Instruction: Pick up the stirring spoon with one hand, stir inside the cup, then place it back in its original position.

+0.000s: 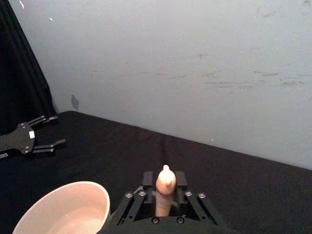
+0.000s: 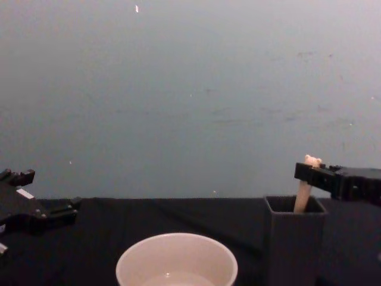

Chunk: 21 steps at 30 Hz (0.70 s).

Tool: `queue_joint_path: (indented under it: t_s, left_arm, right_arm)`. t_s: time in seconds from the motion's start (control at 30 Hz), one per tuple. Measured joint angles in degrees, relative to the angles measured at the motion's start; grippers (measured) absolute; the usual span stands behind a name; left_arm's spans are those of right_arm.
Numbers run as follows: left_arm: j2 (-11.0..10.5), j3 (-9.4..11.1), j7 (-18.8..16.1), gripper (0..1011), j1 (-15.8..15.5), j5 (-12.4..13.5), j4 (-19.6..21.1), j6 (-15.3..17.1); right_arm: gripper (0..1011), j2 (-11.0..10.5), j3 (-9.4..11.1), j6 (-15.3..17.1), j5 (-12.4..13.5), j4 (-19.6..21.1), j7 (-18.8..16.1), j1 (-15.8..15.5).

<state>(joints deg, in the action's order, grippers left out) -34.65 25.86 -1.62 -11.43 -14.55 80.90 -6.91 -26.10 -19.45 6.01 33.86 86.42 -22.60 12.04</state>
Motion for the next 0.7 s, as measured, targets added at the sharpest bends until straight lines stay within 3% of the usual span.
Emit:
queue_joint_path:
  t_s: [0.7]
  left_arm:
    - [0.0,0.0,0.0,1001,0.0,0.0,0.0,0.0]
  right_arm:
    - [904,0.0,0.0,0.0,0.0,0.0,0.0,0.0]
